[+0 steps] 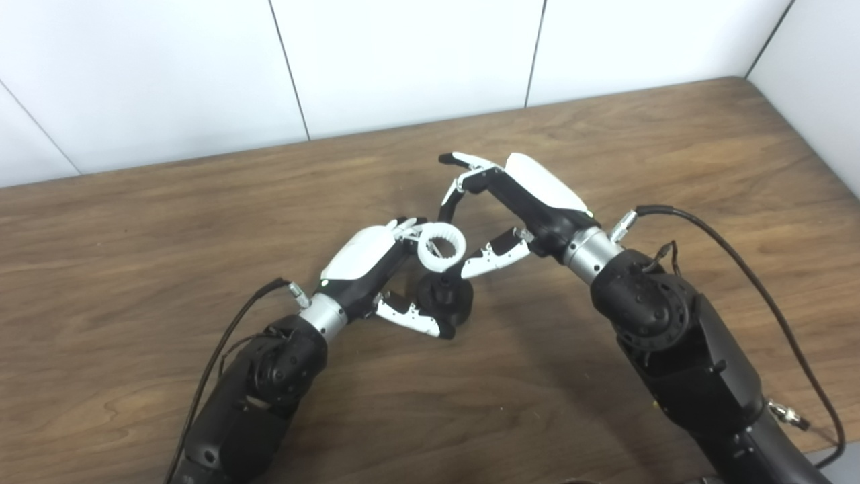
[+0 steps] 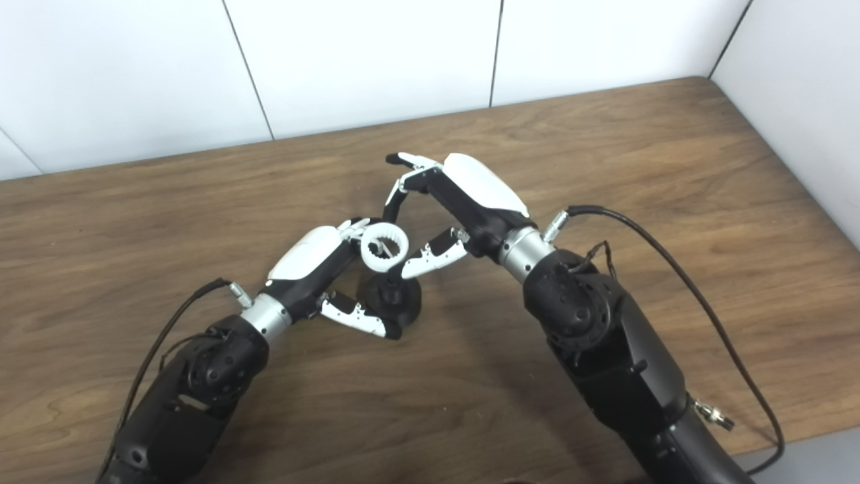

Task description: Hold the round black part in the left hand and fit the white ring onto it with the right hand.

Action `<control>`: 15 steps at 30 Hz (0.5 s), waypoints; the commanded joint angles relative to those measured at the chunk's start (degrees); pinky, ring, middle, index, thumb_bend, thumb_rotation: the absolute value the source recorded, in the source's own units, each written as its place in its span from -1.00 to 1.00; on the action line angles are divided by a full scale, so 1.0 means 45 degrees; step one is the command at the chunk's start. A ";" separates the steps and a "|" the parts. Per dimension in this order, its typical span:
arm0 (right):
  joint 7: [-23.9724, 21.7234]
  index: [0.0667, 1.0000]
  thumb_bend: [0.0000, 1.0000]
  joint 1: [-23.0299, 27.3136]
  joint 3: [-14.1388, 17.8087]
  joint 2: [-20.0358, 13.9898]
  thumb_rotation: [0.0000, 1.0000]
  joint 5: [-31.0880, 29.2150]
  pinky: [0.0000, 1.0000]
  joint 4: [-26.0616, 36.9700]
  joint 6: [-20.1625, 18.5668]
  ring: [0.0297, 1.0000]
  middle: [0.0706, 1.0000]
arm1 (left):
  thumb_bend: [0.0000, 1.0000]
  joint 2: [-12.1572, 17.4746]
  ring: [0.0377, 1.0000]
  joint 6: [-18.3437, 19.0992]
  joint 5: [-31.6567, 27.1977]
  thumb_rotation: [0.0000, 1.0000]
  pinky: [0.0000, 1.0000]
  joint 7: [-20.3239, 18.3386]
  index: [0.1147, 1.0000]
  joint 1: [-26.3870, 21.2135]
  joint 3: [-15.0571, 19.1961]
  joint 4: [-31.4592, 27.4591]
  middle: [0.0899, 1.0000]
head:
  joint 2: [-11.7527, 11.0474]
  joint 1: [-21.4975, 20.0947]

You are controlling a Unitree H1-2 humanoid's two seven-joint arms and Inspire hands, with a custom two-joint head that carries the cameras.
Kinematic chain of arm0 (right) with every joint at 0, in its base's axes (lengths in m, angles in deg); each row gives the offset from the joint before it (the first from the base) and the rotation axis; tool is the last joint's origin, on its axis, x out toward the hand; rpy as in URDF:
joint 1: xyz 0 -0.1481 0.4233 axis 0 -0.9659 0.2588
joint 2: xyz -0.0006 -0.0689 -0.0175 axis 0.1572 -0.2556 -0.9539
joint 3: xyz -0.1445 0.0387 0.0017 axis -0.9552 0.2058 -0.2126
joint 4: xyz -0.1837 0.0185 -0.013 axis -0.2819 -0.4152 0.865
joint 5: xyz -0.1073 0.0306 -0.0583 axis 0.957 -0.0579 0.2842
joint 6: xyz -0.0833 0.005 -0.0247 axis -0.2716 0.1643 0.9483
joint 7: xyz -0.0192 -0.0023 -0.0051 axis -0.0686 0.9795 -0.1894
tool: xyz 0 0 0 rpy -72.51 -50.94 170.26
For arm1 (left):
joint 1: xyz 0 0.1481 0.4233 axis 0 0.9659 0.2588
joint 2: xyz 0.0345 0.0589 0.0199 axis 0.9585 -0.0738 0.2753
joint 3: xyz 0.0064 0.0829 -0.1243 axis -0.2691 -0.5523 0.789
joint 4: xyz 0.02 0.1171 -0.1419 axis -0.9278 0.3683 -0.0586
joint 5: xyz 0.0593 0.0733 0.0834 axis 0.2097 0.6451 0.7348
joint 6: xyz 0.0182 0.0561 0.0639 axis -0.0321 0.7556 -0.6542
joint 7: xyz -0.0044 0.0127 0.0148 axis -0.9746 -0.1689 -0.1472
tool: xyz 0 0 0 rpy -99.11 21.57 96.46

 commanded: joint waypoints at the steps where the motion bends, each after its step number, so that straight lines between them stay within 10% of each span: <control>1: -0.0003 -0.12 0.01 0.0218 0.0018 -0.0031 -0.72 0.0006 0.66 0.0327 0.0469 0.89 0.85 | 0.03 -0.0021 0.96 0.0087 0.0147 -0.91 1.00 -0.0334 -0.18 -0.0025 -0.0213 -0.0124 0.82 | 0.0007 -0.0003; 15: -0.0116 -0.12 0.01 0.0235 0.0110 -0.0215 -0.72 0.0034 0.62 0.0400 0.0482 0.88 0.85 | 0.03 0.0113 0.95 -0.0109 0.0104 -0.91 1.00 -0.0267 -0.18 -0.0005 -0.0166 -0.0114 0.82 | 0.0087 -0.0620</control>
